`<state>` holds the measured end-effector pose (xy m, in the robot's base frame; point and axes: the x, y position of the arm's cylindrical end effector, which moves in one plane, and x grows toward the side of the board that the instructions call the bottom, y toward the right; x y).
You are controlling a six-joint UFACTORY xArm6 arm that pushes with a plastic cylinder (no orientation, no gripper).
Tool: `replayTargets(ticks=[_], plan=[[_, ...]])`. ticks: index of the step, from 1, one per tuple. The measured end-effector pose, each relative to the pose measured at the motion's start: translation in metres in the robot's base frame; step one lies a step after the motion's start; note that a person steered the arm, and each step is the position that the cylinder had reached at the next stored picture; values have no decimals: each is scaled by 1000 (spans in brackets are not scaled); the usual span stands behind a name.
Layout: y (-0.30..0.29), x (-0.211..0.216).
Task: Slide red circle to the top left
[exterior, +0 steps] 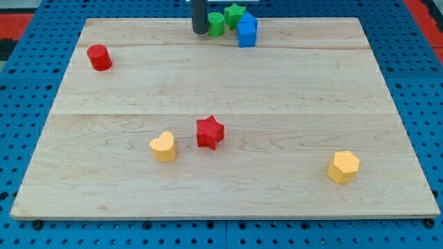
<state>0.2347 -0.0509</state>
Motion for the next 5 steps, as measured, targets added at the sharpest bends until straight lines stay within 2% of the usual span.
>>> replayTargets(ticks=[1,2,3,4,5], plan=[[-17,62],[-70,100],[-148,99],[-198,96],[-205,81]])
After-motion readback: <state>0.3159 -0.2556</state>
